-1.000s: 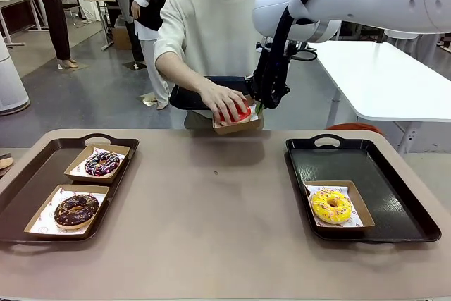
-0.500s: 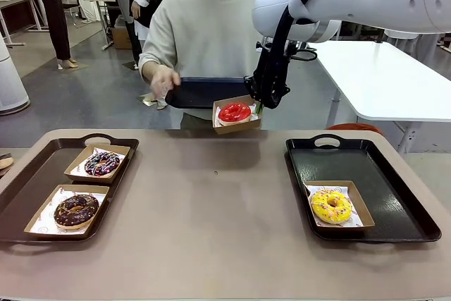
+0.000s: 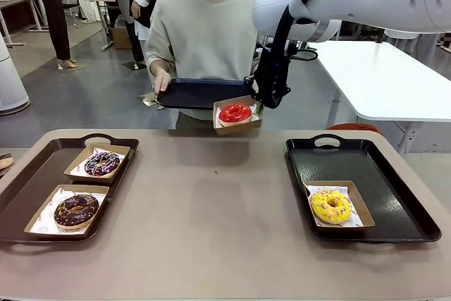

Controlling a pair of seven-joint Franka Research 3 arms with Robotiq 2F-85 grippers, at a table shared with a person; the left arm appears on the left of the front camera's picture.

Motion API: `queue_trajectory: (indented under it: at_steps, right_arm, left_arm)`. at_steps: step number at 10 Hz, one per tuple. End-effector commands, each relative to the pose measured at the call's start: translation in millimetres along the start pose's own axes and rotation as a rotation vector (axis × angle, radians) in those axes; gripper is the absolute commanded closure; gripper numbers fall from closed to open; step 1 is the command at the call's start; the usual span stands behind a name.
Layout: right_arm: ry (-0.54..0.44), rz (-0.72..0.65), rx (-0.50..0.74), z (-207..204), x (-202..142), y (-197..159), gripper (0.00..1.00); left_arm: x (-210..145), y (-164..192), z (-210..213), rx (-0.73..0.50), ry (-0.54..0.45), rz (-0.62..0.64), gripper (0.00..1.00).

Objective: Individually package the donuts and arrange them on the tray.
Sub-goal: Place the picked Paper togo box on the Handle tray.

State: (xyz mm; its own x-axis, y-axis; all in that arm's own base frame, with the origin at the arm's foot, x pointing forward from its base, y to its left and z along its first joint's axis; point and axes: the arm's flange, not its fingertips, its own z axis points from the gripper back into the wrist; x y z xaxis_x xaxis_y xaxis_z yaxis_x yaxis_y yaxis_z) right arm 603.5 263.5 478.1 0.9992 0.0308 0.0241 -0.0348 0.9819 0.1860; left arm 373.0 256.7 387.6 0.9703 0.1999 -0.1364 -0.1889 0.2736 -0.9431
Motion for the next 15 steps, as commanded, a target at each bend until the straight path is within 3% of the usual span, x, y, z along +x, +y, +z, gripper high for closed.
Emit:
queue_trajectory:
  at_steps: [1,6,10,15]
  right_arm:
    - [0.008,0.034,-0.016,24.0,-11.0,-25.6,0.99]
    - [-0.028,0.017,-0.097,71.4,-20.7,-132.6,0.99]
    - [-0.018,0.008,-0.051,31.0,-14.3,-194.8,0.99]
    - [-0.016,-0.023,-0.037,-24.9,-25.8,-217.3,0.99]
  left_arm:
    - [0.2,-0.7,0.1,0.001,-0.002,-0.002,0.00]
    - [0.2,-0.7,0.1,0.001,-0.002,-0.002,0.00]
    - [0.2,-0.7,0.1,0.001,-0.002,-0.002,0.00]
    - [0.2,-0.7,0.1,0.001,-0.002,-0.002,0.00]
